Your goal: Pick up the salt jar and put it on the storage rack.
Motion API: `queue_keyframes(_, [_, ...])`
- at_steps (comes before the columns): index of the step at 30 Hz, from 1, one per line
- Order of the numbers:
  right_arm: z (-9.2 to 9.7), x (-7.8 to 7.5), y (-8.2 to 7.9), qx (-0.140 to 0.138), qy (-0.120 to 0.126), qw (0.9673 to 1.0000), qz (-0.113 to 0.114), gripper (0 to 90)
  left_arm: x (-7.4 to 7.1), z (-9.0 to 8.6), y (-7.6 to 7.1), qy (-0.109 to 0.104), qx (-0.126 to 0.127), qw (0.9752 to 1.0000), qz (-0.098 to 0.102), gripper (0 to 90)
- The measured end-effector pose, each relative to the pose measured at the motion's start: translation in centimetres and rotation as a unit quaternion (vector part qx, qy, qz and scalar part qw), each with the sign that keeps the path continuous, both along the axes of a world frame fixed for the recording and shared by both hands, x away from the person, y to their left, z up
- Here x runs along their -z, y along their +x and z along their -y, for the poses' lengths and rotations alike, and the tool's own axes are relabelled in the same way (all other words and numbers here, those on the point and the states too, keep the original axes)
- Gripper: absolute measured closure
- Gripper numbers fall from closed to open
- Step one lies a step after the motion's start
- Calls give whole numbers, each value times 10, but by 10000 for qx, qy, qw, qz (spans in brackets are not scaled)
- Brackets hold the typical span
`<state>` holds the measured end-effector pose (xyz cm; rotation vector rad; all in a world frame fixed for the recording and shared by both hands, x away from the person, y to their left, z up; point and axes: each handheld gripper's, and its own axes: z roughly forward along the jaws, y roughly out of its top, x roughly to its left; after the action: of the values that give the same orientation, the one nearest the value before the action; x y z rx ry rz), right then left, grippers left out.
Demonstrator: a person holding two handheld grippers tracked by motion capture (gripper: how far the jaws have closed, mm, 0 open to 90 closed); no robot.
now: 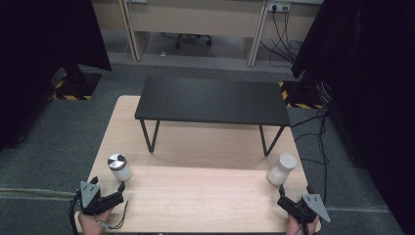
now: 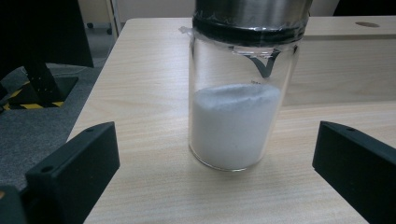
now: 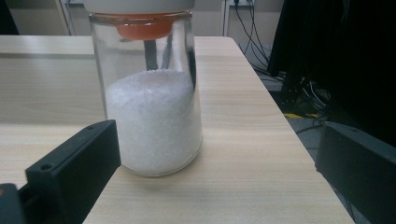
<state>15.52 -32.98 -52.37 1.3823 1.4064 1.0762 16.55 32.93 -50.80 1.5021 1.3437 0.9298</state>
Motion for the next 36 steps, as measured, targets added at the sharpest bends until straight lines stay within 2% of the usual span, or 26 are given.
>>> queue_keyframes(10, [-2, 0, 0, -29, -98, 9999, 2, 3, -2, 1, 3, 62, 29, 9999, -80, 0])
queue_keyframes(18, [0, 2, -1, -43, -41, 10000, 60, 2, -2, -5, 4, 49, 228, 9997, -49, 0])
queue_keyframes(20, [1, 2, -2, -51, -24, 9999, 84, 2, -3, -5, 4, 173, 306, 9994, -37, 0])
queue_keyframes(28, [0, 3, -2, -63, -68, 9999, 105, 3, -7, 1, 5, 306, 161, 9994, -100, 3])
queue_keyframes(36, [-1, 3, -2, -91, -153, 9998, 80, 3, -11, 4, 7, 103, 166, 9998, -84, 2])
